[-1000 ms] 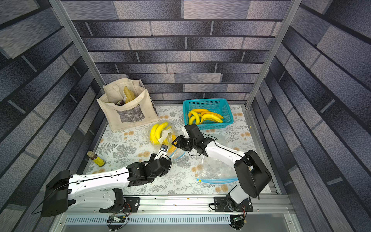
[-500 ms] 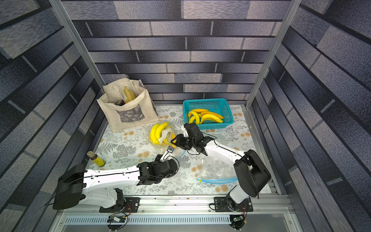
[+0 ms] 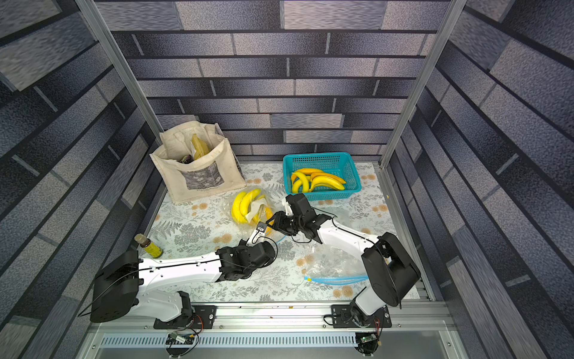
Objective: Open the zip-top bag and take out the banana
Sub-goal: Pick up the banana from the zipper food storage bag.
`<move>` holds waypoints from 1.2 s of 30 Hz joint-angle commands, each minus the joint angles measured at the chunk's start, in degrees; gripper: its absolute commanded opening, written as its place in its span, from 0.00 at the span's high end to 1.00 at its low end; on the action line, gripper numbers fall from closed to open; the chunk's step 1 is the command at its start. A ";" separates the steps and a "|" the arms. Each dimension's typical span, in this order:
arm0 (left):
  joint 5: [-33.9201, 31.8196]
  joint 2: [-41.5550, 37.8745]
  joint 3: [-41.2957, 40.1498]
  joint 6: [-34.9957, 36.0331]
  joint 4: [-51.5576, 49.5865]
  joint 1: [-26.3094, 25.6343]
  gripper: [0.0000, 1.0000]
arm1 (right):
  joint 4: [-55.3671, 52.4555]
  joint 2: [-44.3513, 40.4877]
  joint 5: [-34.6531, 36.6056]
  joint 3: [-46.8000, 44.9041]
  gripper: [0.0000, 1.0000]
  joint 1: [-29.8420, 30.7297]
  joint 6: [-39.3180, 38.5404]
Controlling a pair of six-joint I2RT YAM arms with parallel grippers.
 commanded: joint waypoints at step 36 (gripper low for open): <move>8.91 -5.63 0.09 -3.36 5.91 7.82 0.87 | 3.71 -4.10 1.57 -7.30 0.51 1.55 -9.27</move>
